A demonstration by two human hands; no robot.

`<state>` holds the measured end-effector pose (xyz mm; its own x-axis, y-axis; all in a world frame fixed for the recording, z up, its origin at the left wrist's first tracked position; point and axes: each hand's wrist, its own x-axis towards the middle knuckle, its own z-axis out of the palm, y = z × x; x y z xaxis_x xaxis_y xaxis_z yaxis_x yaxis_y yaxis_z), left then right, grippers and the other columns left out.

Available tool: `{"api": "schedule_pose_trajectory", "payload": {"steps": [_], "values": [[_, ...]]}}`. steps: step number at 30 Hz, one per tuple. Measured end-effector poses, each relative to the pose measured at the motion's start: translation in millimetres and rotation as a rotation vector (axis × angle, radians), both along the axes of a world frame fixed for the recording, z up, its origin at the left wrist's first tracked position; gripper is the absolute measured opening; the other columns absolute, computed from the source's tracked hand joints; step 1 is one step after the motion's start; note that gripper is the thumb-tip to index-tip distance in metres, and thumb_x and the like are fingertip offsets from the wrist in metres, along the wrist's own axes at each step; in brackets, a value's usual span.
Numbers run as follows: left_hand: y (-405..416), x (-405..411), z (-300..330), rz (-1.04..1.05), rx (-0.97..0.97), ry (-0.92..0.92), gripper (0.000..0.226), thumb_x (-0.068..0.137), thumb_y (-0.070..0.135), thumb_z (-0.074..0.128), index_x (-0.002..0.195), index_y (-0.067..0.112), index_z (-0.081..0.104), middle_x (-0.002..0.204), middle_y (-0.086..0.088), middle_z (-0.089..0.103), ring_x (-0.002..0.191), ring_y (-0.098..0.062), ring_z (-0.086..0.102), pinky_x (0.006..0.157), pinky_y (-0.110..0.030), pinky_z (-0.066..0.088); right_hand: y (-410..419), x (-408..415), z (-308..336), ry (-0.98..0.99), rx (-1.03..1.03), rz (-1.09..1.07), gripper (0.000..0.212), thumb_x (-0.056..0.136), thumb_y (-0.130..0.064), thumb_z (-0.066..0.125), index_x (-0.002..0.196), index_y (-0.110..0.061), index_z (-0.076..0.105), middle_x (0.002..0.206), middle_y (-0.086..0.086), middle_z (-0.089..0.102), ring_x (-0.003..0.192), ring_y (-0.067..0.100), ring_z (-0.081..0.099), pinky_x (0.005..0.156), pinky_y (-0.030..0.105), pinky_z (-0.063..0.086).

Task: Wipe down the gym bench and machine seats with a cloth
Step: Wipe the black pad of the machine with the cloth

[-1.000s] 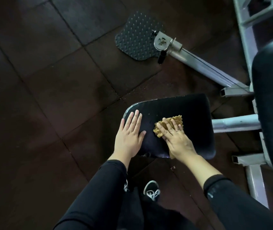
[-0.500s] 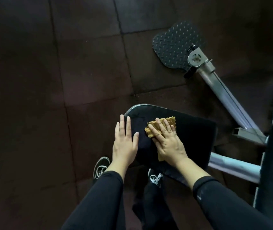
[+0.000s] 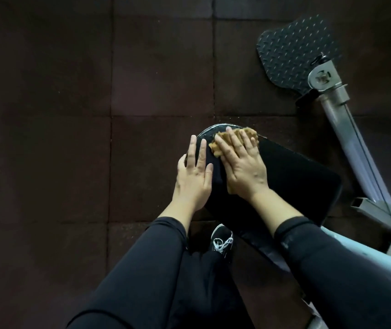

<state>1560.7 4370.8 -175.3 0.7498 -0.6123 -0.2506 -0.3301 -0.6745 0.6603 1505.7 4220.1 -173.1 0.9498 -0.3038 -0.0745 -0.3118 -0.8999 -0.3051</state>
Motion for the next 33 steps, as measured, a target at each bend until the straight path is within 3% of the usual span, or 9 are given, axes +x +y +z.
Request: {"api": "schedule_pose_trajectory", "payload": {"steps": [5,8,11,16,21,24,28,33], "values": [[-1.9,1.5,-0.2,0.005,0.043,0.038,0.060,0.103,0.039,0.025,0.153,0.033,-0.008,0.157,0.017,-0.024,0.132,-0.030,0.023,0.112,-0.037,0.030,-30.3,35.7,-0.6,0.041,0.088,-0.046,0.051,0.094,-0.037,0.026,0.143,-0.026,0.038,0.151,0.005,0.034,0.140,0.028,0.028,0.117,0.040,0.015],[-2.0,2.6,1.3,-0.013,0.054,0.074,0.061,0.104,0.038,0.025,0.151,0.035,-0.013,0.155,0.019,-0.027,0.134,-0.031,0.021,0.113,-0.041,0.030,-47.1,7.4,-1.3,0.007,0.110,-0.248,0.053,0.092,-0.035,0.028,0.141,-0.020,0.041,0.148,0.009,0.038,0.136,0.031,0.034,0.115,0.043,0.021],[-0.9,0.9,2.0,-0.011,0.064,0.083,0.062,0.103,0.039,0.026,0.151,0.037,-0.014,0.152,0.024,-0.030,0.136,-0.030,0.018,0.109,-0.043,0.036,-29.3,-31.1,0.1,0.002,0.034,-0.363,0.051,0.092,-0.030,0.031,0.142,-0.021,0.038,0.151,0.009,0.032,0.140,0.032,0.027,0.117,0.042,0.012],[-2.3,1.1,4.4,-0.001,0.092,0.079,0.062,0.103,0.040,0.026,0.153,0.034,-0.010,0.155,0.020,-0.027,0.134,-0.032,0.020,0.108,-0.044,0.036,14.1,-22.5,3.4,0.047,0.019,-0.224,0.050,0.094,-0.031,0.032,0.144,-0.025,0.035,0.154,0.005,0.027,0.143,0.028,0.018,0.117,0.041,0.006],[-2.9,3.3,2.9,-0.026,0.102,0.038,0.063,0.096,0.049,0.010,0.153,0.030,-0.009,0.153,0.017,-0.028,0.125,-0.032,0.030,0.112,-0.036,0.027,-13.2,41.6,6.5,0.131,0.086,-0.079,0.050,0.096,-0.030,0.032,0.145,-0.029,0.030,0.155,0.003,0.026,0.144,0.026,0.016,0.117,0.038,0.004],[-3.4,3.6,6.1,-0.005,0.086,0.093,0.061,0.103,0.039,0.026,0.153,0.033,-0.008,0.155,0.019,-0.026,0.127,-0.030,0.026,0.107,-0.038,0.035,-43.9,42.5,5.7,0.160,0.141,-0.165,0.047,0.097,-0.028,0.032,0.145,-0.029,0.031,0.154,0.001,0.026,0.143,0.025,0.019,0.116,0.040,0.008],[-2.9,3.2,7.2,-0.015,0.091,0.106,0.062,0.104,0.038,0.028,0.152,0.036,-0.011,0.150,0.026,-0.031,0.131,-0.028,0.021,0.107,-0.038,0.035,-43.7,-8.2,10.6,0.167,0.109,-0.375,0.054,0.091,-0.031,0.027,0.145,-0.025,0.032,0.155,0.003,0.025,0.143,0.028,0.018,0.118,0.041,0.005],[0.1,2.9,0.1,-0.016,0.086,0.088,0.062,0.102,0.042,0.025,0.150,0.037,-0.014,0.145,0.029,-0.036,0.129,-0.030,0.021,0.110,-0.038,0.031,12.2,-12.3,10.6,0.144,0.035,-0.245,0.054,0.092,-0.030,0.030,0.145,-0.025,0.032,0.155,0.007,0.023,0.143,0.034,0.017,0.115,0.041,-0.001]]}}
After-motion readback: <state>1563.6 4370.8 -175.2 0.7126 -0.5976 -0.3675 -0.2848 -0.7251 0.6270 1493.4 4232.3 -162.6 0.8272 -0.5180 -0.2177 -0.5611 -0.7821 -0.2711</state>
